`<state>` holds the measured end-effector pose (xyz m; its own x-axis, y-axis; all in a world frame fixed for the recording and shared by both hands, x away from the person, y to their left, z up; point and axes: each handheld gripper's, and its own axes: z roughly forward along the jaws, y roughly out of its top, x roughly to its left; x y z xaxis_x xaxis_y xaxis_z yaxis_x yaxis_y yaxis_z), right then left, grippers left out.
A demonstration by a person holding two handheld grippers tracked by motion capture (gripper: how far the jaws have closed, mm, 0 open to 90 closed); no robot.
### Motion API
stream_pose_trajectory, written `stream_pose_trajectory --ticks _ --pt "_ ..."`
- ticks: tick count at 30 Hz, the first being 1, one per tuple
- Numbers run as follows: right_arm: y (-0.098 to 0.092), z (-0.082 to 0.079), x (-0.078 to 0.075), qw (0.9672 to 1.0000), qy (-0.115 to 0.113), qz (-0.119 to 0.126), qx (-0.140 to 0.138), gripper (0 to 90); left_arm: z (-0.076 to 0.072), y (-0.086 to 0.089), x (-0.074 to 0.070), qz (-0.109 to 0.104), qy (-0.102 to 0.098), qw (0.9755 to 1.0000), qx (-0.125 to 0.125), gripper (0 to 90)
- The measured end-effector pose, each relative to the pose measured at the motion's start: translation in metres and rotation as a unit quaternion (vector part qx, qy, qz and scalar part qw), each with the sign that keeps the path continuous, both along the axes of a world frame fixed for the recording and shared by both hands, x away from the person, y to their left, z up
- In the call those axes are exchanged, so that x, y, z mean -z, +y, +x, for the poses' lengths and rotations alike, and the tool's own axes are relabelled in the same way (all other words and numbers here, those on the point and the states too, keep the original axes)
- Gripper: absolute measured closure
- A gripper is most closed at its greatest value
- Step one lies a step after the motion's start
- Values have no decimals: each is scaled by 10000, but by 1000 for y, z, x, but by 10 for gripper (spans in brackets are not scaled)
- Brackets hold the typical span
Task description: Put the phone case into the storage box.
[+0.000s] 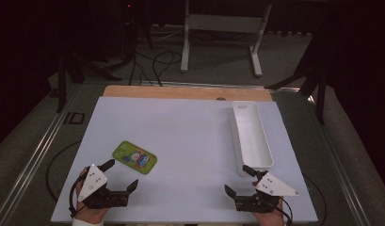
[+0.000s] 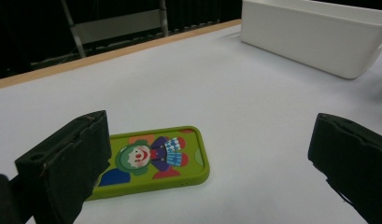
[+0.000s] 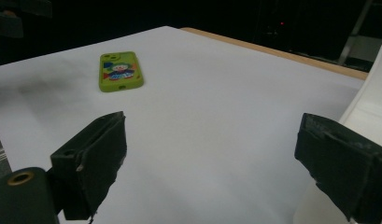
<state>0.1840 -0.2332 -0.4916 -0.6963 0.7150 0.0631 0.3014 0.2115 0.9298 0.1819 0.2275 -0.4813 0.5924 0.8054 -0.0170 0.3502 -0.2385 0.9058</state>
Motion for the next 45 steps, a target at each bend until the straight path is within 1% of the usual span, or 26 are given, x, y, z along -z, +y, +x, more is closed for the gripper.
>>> stream_pose_trajectory --ticks 7,11,23,24,28,29,36,40,45 --pt "1 0 1 10000 24 16 -12 92 0 1 0 23 21 10000 -44 3" --pt "2 0 2 10000 67 -20 -8 92 1 2 1 74 79 9999 -62 3" --pt "2 1 3 10000 63 -33 -1 92 3 1 1 80 157 9998 -114 2" --pt "3 1 3 10000 62 -62 -16 92 4 1 1 117 182 9997 -129 3" --pt "3 1 3 10000 74 -62 -20 92 5 1 1 114 186 9997 -130 3" --pt "4 1 3 10000 60 -70 -26 92 5 1 0 126 221 9996 -155 3" --pt "4 1 3 10000 65 -66 -3 92 7 1 0 152 263 9993 -195 3" --pt "4 1 3 10000 53 -78 3 92 8 1 0 189 358 9989 -220 3" --pt "5 1 4 9999 66 -79 11 93 11 -1 0 244 416 9984 -286 3"
